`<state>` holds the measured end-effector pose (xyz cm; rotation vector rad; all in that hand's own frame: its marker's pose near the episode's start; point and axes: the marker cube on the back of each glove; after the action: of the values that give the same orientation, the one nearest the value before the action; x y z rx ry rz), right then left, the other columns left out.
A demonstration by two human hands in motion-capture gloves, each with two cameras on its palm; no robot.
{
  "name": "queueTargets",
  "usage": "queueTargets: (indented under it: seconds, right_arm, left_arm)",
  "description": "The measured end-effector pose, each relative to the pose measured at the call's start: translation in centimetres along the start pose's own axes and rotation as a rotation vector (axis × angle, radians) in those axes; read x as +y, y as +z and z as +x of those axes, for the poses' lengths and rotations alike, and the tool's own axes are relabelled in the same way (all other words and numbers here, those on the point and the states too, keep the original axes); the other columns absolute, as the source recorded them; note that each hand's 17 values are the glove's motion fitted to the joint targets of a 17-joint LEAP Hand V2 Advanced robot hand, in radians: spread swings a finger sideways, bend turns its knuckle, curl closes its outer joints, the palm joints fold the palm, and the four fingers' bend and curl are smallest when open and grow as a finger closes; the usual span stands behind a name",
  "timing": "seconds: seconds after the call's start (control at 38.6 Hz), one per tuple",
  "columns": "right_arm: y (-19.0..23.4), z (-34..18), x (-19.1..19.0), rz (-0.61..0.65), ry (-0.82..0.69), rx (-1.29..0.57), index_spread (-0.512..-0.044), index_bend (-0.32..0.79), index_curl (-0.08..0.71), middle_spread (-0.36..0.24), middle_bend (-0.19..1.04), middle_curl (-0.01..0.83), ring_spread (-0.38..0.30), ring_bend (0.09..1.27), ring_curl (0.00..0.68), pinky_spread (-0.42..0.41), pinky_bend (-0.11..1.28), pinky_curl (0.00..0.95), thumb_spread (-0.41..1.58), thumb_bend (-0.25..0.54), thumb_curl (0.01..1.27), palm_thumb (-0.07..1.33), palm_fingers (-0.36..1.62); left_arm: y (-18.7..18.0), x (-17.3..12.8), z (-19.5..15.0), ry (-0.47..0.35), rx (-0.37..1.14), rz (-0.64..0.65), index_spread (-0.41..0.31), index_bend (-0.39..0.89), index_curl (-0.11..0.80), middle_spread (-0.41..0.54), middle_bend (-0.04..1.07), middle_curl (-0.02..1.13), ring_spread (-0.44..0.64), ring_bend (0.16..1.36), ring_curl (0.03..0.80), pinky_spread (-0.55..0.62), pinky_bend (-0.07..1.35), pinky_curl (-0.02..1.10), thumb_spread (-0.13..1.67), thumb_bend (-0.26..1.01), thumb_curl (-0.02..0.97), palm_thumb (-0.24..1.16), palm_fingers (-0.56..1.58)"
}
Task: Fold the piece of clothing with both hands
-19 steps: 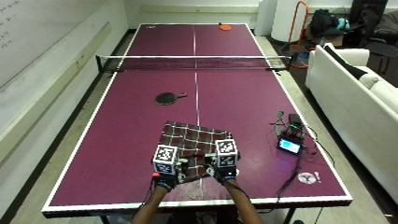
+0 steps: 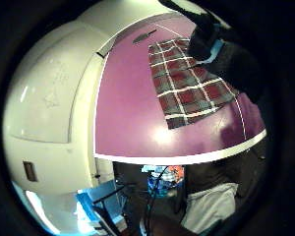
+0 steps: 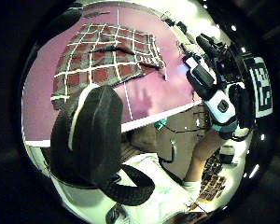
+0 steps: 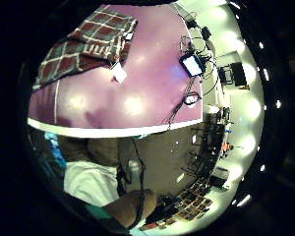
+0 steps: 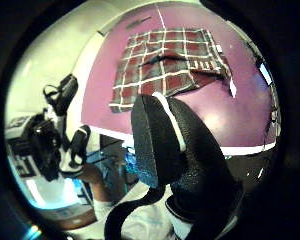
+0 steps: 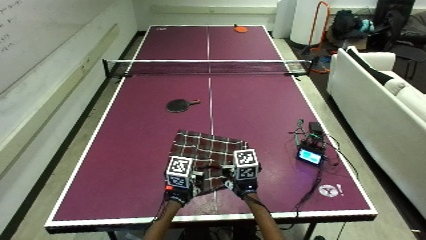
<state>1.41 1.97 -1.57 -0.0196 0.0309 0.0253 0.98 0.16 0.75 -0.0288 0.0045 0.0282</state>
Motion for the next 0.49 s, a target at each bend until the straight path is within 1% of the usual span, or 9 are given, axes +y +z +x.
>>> queueTargets:
  seconds: [0.1,0.18,0.28,0.49]
  right_arm:
    - [1.0,0.5,-0.7,0.015,-0.011,0.004,-0.366,0.15,0.199,-0.035,0.19,0.204,0.131,0.26,0.155,0.246,0.50,0.260,1.21,0.129,0.12,0.30,0.19]
    - [2.1,0.9,-1.4,0.025,-0.004,0.007,-0.369,0.14,0.207,-0.035,0.19,0.217,0.138,0.27,0.165,0.248,0.50,0.270,1.23,0.119,0.13,0.31,0.18]
    - [3.8,1.8,-2.2,0.004,0.024,0.015,-0.372,0.14,0.216,-0.032,0.19,0.232,0.142,0.27,0.175,0.251,0.51,0.282,1.24,0.106,0.15,0.33,0.17]
    - [7.6,2.8,-3.9,-0.052,0.053,0.009,-0.369,0.13,0.221,-0.027,0.19,0.258,0.147,0.28,0.194,0.255,0.53,0.303,1.25,0.086,0.18,0.37,0.12]
  left_arm:
    - [0.7,0.0,-0.2,-0.002,-0.002,-0.006,-0.092,0.15,0.235,0.061,0.16,0.21,0.20,0.54,0.247,0.22,0.46,0.28,1.24,0.07,0.123,0.16,0.46]
    - [2.0,-0.4,-0.6,-0.013,-0.010,-0.010,-0.091,0.15,0.244,0.062,0.17,0.22,0.20,0.54,0.254,0.22,0.46,0.29,1.25,0.06,0.136,0.16,0.45]
    - [3.6,-0.8,-1.0,-0.025,-0.012,-0.032,-0.090,0.15,0.256,0.062,0.17,0.23,0.21,0.55,0.261,0.22,0.46,0.31,1.27,0.05,0.152,0.17,0.44]
    - [8.6,-2.4,-1.7,-0.044,-0.020,-0.092,-0.078,0.13,0.266,0.067,0.17,0.25,0.21,0.57,0.275,0.22,0.48,0.33,1.25,0.03,0.183,0.20,0.41]
